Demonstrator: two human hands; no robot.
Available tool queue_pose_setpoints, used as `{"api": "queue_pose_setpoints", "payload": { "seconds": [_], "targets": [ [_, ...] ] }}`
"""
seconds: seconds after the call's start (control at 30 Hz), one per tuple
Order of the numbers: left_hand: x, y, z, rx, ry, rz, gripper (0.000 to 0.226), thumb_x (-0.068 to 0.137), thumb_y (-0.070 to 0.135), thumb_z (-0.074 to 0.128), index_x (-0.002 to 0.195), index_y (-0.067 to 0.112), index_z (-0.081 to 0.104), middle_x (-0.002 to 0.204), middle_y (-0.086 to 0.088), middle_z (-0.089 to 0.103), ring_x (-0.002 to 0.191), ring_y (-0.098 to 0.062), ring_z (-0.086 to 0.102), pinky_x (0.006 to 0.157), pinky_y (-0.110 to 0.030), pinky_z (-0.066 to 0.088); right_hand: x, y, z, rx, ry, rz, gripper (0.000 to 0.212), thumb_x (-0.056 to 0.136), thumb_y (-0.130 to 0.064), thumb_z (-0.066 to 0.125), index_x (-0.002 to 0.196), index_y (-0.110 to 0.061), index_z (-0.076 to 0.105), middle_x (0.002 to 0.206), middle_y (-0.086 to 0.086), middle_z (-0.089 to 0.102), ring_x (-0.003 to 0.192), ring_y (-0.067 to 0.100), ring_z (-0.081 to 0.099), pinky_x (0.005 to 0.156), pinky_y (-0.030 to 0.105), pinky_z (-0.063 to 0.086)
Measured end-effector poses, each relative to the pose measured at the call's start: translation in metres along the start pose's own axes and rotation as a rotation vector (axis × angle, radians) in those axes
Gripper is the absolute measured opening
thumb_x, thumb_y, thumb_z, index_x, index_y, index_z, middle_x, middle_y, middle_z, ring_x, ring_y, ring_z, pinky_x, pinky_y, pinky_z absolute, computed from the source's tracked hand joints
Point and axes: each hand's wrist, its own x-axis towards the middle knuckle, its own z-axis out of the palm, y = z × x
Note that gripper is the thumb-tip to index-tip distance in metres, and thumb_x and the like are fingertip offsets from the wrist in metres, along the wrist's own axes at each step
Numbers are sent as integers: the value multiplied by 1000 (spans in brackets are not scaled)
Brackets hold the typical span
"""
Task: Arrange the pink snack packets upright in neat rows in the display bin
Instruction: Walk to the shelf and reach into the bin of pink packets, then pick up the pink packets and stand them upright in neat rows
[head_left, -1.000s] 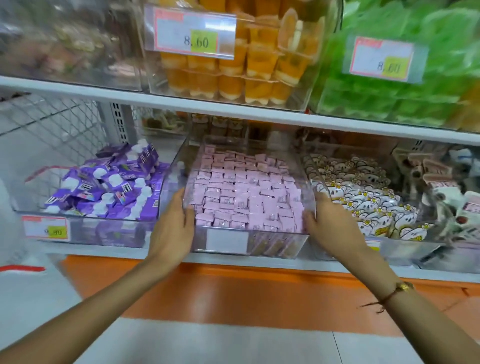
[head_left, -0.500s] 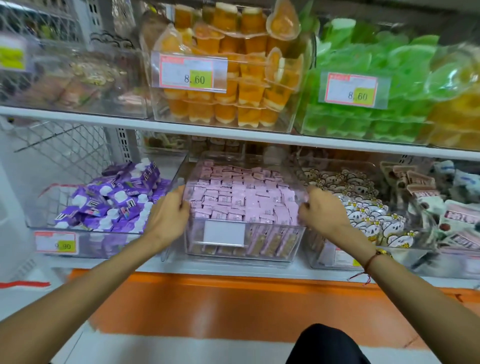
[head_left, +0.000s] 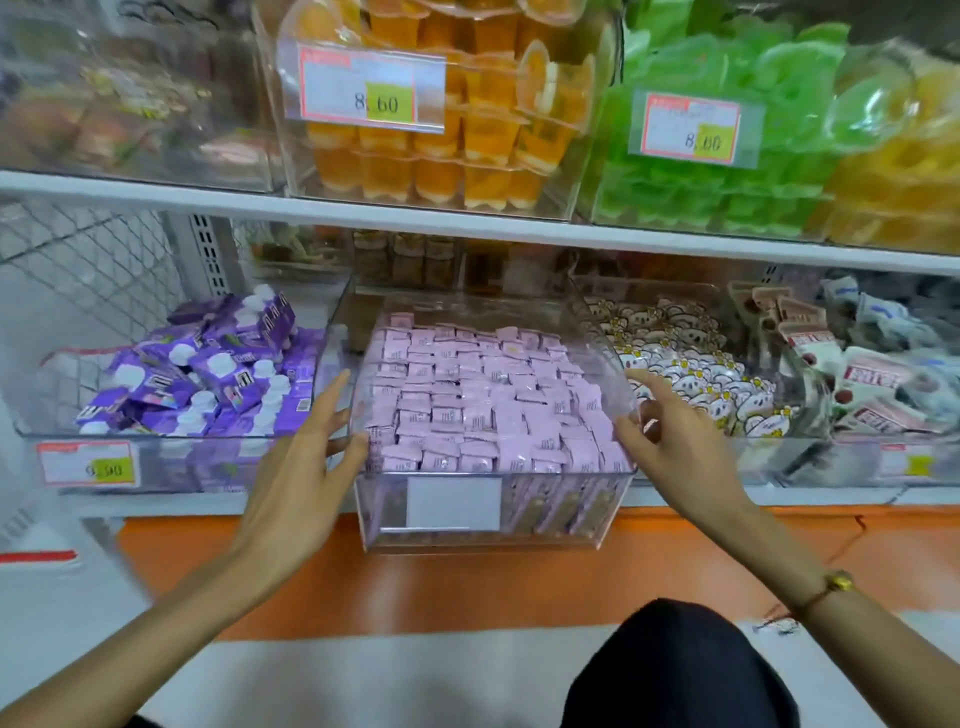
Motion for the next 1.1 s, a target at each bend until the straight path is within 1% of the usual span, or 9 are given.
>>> {"api": "queue_pose_setpoints", "payload": {
  "seconds": [0.23,0.33,0.47,0.57,0.63,0.7,0.8,0.97,1.1],
  "targets": [
    [5,-6,18,-59,16,50,63,94,22,53,140,47,19,129,3,59,110,-18,62,84,-27,47,8,1,11,-165,47,5,41,94,-20,52,133,-13,45,65,8,60,55,29,56,48,37,40],
    [4,-9,25,-33,24,73,64,93,21,56,138,49,21,121,9,63,105,-8,62,70,-12,40,1,3,14,-209,43,-23,42,96,-21,51,136,-13,41,61,10,60,52,30,53,41,28,28],
    [4,-8,21,-121,-22,37,63,94,24,55,132,57,18,116,33,44,98,15,47,76,-6,40,1,-4,5,-335,19,-2,42,97,-25,48,138,-15,42,66,10,63,58,32,57,41,25,21],
    [3,-6,18,-249,-59,-24,53,93,33,53,128,60,25,109,43,43,88,29,48,72,1,42,2,-24,-5,-510,174,-69,34,92,-26,55,122,-10,55,96,14,64,87,34,60,50,29,36],
    [4,-5,17,-323,-26,-56,41,91,39,49,128,53,39,111,38,53,95,15,58,68,-8,49,4,-48,-1,-349,205,-231,33,88,-24,60,118,-10,57,97,10,61,95,31,55,60,33,42],
    [6,-5,18,-350,68,-86,32,92,31,52,123,38,53,109,23,62,99,-5,64,66,-20,56,11,-74,13,-66,10,-353,28,91,-27,58,117,-19,58,94,-1,59,98,19,50,68,32,40],
    [6,-1,21,-344,141,-99,25,92,21,56,116,26,59,107,13,65,97,-15,66,66,-28,59,21,-100,49,131,-368,-468,24,93,-36,55,113,-25,63,98,-6,56,100,12,46,76,30,41],
    [-1,3,28,-309,181,-106,21,88,34,52,108,34,58,105,16,66,90,-1,66,59,-17,55,36,-104,71,220,-436,-457,24,83,-48,65,100,-31,70,76,-12,43,79,8,43,64,28,34],
    [-1,2,31,-312,218,-150,9,92,26,54,97,31,59,97,10,68,90,-7,66,60,-18,53,47,-117,69,132,-474,-537,26,81,-48,66,100,-31,71,91,-8,56,92,15,51,68,29,38]
  ]
}}
